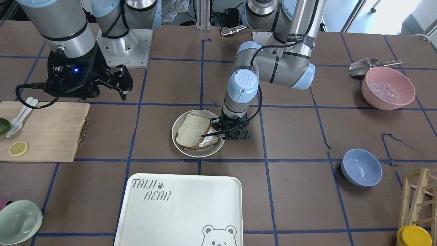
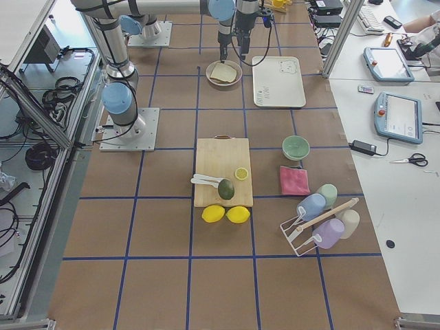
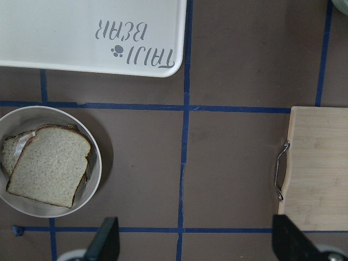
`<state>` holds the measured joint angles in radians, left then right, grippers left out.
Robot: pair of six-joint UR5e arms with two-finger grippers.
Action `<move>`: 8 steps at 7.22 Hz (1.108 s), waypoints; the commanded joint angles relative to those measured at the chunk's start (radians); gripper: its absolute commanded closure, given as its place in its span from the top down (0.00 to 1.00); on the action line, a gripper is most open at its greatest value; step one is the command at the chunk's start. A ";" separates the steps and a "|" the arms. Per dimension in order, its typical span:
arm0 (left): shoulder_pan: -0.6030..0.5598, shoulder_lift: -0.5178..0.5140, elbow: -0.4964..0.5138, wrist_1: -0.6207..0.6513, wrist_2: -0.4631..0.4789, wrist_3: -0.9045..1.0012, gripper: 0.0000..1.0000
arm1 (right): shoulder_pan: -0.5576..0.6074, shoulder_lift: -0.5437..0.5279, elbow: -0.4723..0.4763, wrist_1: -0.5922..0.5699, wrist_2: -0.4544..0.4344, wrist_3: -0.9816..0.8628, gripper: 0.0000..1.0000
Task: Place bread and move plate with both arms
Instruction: 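Grip the white plate rim with the left gripper while the right withdraws, then slide the white plate with the left gripper onto the bear tray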
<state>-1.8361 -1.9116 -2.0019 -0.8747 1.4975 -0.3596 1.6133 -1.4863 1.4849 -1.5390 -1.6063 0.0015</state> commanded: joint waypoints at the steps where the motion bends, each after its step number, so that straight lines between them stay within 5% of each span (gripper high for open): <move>1: 0.000 0.002 0.005 0.005 -0.002 0.004 0.00 | -0.001 -0.022 0.000 0.005 0.006 -0.003 1.00; 4: 0.014 0.009 0.103 -0.004 -0.013 0.004 0.00 | -0.001 -0.035 -0.002 -0.006 0.006 -0.003 1.00; 6: 0.134 0.011 0.130 -0.012 -0.162 0.016 0.00 | -0.001 -0.046 -0.002 0.003 0.006 -0.003 1.00; 8: 0.152 -0.053 0.324 -0.163 -0.177 0.050 0.00 | -0.001 -0.048 0.002 0.000 0.005 -0.001 1.00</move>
<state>-1.7006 -1.9294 -1.7900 -0.9411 1.3426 -0.3232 1.6122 -1.5325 1.4850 -1.5396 -1.6002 -0.0011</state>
